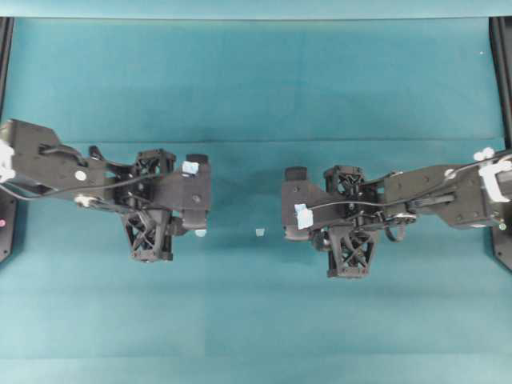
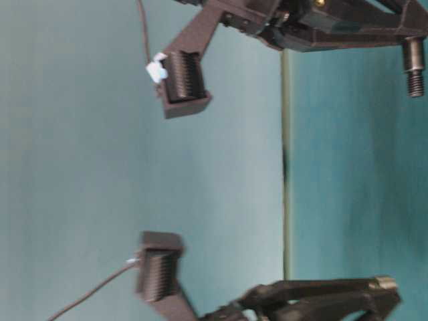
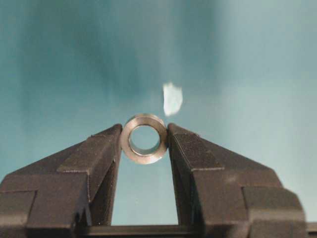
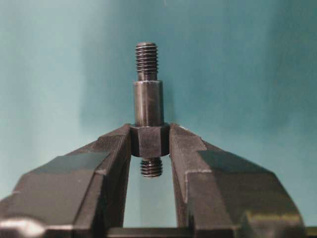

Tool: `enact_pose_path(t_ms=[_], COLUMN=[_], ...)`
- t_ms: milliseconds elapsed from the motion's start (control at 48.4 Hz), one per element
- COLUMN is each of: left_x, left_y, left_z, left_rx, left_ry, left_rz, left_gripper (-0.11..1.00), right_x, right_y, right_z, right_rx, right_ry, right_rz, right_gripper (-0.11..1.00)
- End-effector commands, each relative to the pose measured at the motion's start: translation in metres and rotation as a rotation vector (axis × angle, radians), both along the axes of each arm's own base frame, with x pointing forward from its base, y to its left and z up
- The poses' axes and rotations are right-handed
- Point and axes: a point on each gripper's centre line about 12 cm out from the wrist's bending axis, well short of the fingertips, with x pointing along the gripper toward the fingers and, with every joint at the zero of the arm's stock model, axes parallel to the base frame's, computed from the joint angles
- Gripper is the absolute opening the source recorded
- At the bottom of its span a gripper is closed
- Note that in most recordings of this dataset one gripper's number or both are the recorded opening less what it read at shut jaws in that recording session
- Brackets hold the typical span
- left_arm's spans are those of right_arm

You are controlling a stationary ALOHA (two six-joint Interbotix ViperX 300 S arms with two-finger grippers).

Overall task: Insert the washer onto the shaft with both hands.
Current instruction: 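Lift the washer and shaft off the table with both grippers, then bring the washer and shaft tip together between the grippers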

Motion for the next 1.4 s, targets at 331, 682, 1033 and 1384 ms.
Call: enact_pose_path(t_ms=[331, 682, 1033, 1384], left_x=[0.01, 0.011, 0.01, 0.012], left_y=[-0.021, -0.023, -0.023, -0.023], left_z=[0.03, 0.044, 0.052, 0.053], left_rx=[-0.015, -0.063, -0.144, -0.154], left_ry=[-0.258, -0.455, -0.611, -0.621], left_rz=[-0.05, -0.016, 0.039, 0.047], left_gripper=[0.35, 0.35, 0.35, 0.35], right_x=[0.001, -0.02, -0.023, -0.019], right_y=[0.01, 0.012, 0.016, 0.017], right_z=[0.026, 0.029, 0.024, 0.017], right_rx=[0.061, 0.126, 0.134, 0.14], right_ry=[-0.265, -0.427, -0.473, -0.527], right_rz=[-0.046, -0.116, -0.104, -0.106], right_gripper=[0.0, 0.0, 0.0, 0.0])
